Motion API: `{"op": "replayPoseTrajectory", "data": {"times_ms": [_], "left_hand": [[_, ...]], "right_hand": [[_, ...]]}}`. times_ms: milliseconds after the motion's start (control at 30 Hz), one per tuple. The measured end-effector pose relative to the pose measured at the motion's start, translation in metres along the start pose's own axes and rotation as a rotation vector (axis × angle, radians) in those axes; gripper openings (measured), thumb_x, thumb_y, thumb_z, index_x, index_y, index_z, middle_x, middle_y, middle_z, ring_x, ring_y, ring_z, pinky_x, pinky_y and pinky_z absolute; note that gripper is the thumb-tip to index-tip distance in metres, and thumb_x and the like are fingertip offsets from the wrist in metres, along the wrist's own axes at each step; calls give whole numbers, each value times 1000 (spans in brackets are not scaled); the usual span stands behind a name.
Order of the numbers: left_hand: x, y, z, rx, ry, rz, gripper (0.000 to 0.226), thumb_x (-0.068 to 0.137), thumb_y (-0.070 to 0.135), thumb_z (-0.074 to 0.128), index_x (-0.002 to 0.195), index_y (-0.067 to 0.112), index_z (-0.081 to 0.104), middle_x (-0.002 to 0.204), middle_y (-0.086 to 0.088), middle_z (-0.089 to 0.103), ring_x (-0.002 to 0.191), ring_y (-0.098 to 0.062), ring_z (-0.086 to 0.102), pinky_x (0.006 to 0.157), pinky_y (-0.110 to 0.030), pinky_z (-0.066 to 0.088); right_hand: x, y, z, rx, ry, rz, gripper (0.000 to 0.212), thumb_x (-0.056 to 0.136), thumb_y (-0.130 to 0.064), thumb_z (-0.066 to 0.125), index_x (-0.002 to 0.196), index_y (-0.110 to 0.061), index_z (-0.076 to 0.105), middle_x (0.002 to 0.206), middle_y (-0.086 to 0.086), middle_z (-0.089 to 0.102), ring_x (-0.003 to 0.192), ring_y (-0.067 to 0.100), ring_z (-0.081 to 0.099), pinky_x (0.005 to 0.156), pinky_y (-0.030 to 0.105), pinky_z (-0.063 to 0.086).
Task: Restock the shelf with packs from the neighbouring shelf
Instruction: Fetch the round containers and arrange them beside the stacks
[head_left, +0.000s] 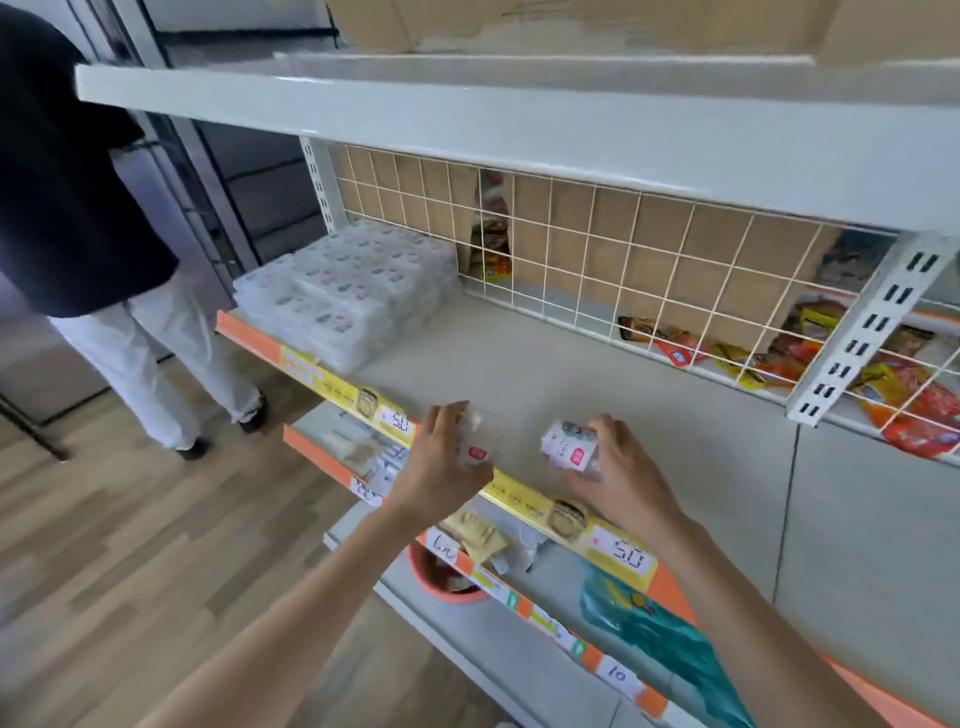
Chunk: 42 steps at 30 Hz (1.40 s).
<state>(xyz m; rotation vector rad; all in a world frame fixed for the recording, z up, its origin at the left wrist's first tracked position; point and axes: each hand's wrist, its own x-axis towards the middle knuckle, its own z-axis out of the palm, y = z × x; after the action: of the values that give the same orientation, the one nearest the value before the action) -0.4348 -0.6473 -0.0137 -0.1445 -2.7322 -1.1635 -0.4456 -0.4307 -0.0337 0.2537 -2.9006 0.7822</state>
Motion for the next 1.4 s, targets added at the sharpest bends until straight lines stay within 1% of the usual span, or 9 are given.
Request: {"op": "replayPoseTrajectory", "data": {"times_ms": [267,400,500,667,833,933,1000,1100,1400], "left_hand": [[88,-27,25,-177,-144,49,63,66,22,75,120,31,44,106,5,59,92,-13,60,77,-23,50],[125,-38,36,-270,-188,101,63,67,19,76,116,37,40,97,3,62,77,-6,58,65,-14,46],[151,-50,41,-271,-224,170,57,67,13,78,109,25,43,98,0,59,80,-17,57,62,-14,44],[184,-66,40,-169,-344,219,65,62,21,82,114,13,44,103,1,54,76,-14,54,60,-15,36],[209,-91,23,-374,-574,196,56,59,35,78,109,22,56,103,7,65,91,-4,59,73,-9,42],[219,-98,20,-362,-636,217,51,63,30,80,108,21,58,102,8,65,89,4,57,72,-5,39],[225,-100,23,-266,-576,272,45,70,23,79,110,18,58,105,6,62,95,-3,56,74,-4,36],[229,-105,24,-34,-450,404,45,78,21,70,118,11,54,115,-4,54,106,-19,51,87,-20,39],[231,-112,6,223,-500,734,32,87,18,52,118,10,54,114,-8,55,108,-25,49,92,-31,38]], "right_hand": [[66,7,5,-416,71,196,53,79,-49,59,112,-9,51,105,12,56,102,33,53,82,40,39],[93,-28,23,-136,223,-24,45,78,-42,62,103,-5,60,95,14,60,93,33,56,74,41,47],[118,-56,41,24,141,114,56,82,-50,60,119,-11,48,112,10,55,108,26,47,87,35,40],[163,-68,47,127,104,314,55,83,-46,61,118,-9,39,121,5,51,108,23,51,81,29,39],[180,-54,41,594,-56,492,39,81,-28,64,116,-16,50,113,6,55,97,18,59,85,34,50],[174,-59,39,711,-56,478,34,82,-23,66,112,-18,53,103,4,56,85,12,59,73,21,49],[181,-60,38,527,22,440,40,78,-26,71,113,-17,53,102,2,53,84,9,54,67,13,41],[208,-55,38,66,204,448,55,75,-31,73,117,-9,46,112,6,45,94,20,51,74,23,38],[251,-52,51,11,220,548,67,79,-37,69,129,-9,35,127,13,35,110,34,50,87,37,43]]}}
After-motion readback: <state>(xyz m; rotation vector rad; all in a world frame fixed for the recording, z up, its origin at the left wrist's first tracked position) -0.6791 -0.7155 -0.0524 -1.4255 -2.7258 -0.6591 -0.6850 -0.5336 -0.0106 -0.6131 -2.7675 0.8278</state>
